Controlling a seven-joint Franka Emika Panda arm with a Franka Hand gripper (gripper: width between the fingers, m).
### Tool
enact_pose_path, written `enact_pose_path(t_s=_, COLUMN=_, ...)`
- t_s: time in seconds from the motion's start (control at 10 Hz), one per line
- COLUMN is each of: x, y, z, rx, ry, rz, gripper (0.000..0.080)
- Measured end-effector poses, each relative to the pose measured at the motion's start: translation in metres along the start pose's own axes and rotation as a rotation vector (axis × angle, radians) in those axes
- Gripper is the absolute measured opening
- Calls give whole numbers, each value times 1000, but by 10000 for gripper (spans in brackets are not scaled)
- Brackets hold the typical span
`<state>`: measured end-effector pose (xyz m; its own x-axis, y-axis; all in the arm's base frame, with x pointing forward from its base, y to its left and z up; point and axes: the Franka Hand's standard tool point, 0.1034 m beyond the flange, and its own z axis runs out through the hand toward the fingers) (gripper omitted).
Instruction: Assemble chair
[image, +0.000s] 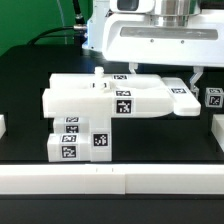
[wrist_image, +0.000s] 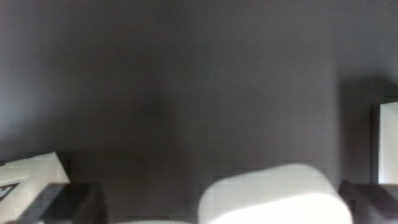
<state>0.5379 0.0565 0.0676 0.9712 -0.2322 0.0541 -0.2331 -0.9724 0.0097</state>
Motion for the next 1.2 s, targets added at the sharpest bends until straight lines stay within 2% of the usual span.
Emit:
enact_pose_path(t_s=0.2, x=-3, y=-1, z=0, rx=-1, ry=-9, rz=17, gripper=649)
enact_pose_path(t_s=0.4, x=-18, y=-11, z=0, rx=-2, ry=-32, rz=87, gripper=649)
enact_pose_path(t_s=0.6, x=-38, y=-36, z=-1, rx=4, ry=-41, rz=71, gripper=649)
enact_pose_path(t_s=0.8, x=-46, y=-57, z=-1, rx=13, ry=-24, rz=57, gripper=649)
enact_pose_path(t_s=0.9, x=-51, y=-60, z=-3, rx=17, ry=-31, rz=112, gripper=649)
enact_pose_path(t_s=1.2, x=-49, y=-58, z=-1, rx=14, ry=-32, rz=96, gripper=649)
